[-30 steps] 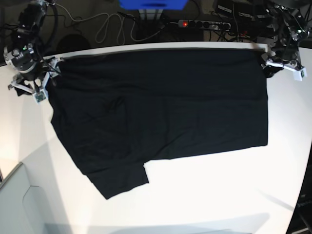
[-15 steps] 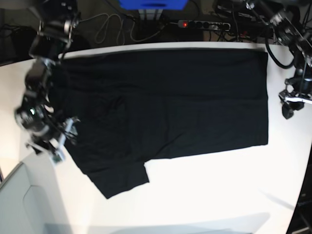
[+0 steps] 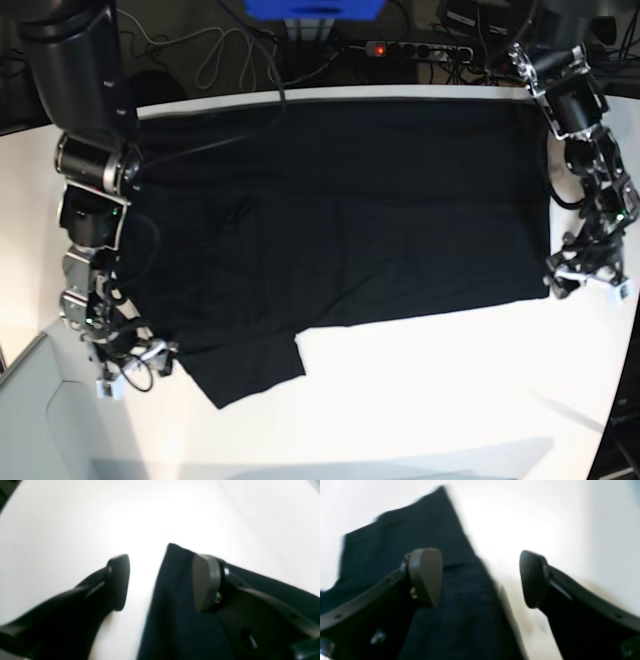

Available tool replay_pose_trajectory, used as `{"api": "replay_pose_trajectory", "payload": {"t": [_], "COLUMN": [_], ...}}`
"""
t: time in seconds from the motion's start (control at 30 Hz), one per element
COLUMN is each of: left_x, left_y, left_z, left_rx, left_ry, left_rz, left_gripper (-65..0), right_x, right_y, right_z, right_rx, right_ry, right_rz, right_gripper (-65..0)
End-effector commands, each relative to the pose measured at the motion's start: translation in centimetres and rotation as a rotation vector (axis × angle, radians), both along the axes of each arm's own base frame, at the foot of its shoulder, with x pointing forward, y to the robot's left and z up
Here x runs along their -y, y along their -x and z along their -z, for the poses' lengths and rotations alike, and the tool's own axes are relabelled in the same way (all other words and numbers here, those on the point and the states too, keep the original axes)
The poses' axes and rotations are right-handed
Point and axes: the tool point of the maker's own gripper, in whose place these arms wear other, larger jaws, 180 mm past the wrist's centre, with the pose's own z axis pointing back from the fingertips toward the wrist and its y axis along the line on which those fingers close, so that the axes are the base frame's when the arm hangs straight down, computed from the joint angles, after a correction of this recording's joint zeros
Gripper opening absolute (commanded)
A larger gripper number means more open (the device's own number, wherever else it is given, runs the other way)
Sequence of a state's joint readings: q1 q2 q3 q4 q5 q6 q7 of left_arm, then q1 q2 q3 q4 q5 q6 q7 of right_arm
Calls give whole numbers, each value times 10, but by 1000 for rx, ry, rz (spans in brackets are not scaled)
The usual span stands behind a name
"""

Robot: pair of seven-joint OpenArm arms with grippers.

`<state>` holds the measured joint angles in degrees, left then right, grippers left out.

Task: Fold the T-shirt properly
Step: 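Move both grippers along the shirt sides and grasp the hem corners, then lift the hem with both grippers and fold it onto the shoulder edge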

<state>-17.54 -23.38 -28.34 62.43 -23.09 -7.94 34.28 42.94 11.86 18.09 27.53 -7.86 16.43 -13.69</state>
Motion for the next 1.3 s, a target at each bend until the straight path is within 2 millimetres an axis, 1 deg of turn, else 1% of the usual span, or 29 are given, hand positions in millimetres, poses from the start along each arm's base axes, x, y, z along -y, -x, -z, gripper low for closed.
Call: {"api": "replay_pose_trajectory", "payload": {"t": [0.0,0.07,0.13,0.23,0.3,0.37,0.47,0.6,0.67,0.77,0.9,0.93,0.97,1.03,1.07,1.13,1.2,1.27], "left_x": [-8,-7,-6,-3,1,5,7,5,5,9,12,12,13,12,12,12,21,22], "left_y": [-18,-29,-38,-43,-47,-48,-47,-39,-37,-38,-35,-33,-29,-19,-16,-14,-16,-16], "left_z": [-25,-16,-9,4,8,15,20,37,41,43,47,49,56,70,75,79,82,83], "left_rx": [75,69,57,47,51,40,37,-3,-12,-13,-22,-29,-46,-82,-94,-102,-101,-104], "left_ry": [-25,-6,1,9,-1,-6,-10,10,14,20,25,27,33,48,54,60,74,75], "left_rz": [-2,-2,0,-1,10,23,26,10,8,16,18,17,16,7,3,-2,5,0], "left_gripper": [-268,-268,-268,-268,-268,-268,-268,-268,-268,-268,-268,-269,-270,-279,-303,-399,-534,-650], "right_x": [11,14,14,13,10,9,3,0,-19,-33,-41,-41,-41,-41,-41,-39,-38,-38], "right_y": [-15,-12,0,17,29,35,40,40,38,36,37,38,38,38,38,38,38,38], "right_z": [-25,-21,-5,19,34,42,48,48,49,50,52,52,52,52,52,52,52,52], "right_rx": [81,89,57,17,-12,-28,-39,-38,-40,-46,-54,-56,-56,-56,-56,-56,-56,-56], "right_ry": [4,6,7,7,5,4,-3,-7,-4,26,46,47,47,47,47,49,51,53], "right_rz": [38,50,49,50,47,46,39,31,-33,-88,-121,-123,-123,-123,-123,-121,-120,-121], "right_gripper": [-180,-180,-180,-180,-180,-180,-182,-185,-185,-186,-189,-190,-200,-251,-292,-392,-514,-629]}}
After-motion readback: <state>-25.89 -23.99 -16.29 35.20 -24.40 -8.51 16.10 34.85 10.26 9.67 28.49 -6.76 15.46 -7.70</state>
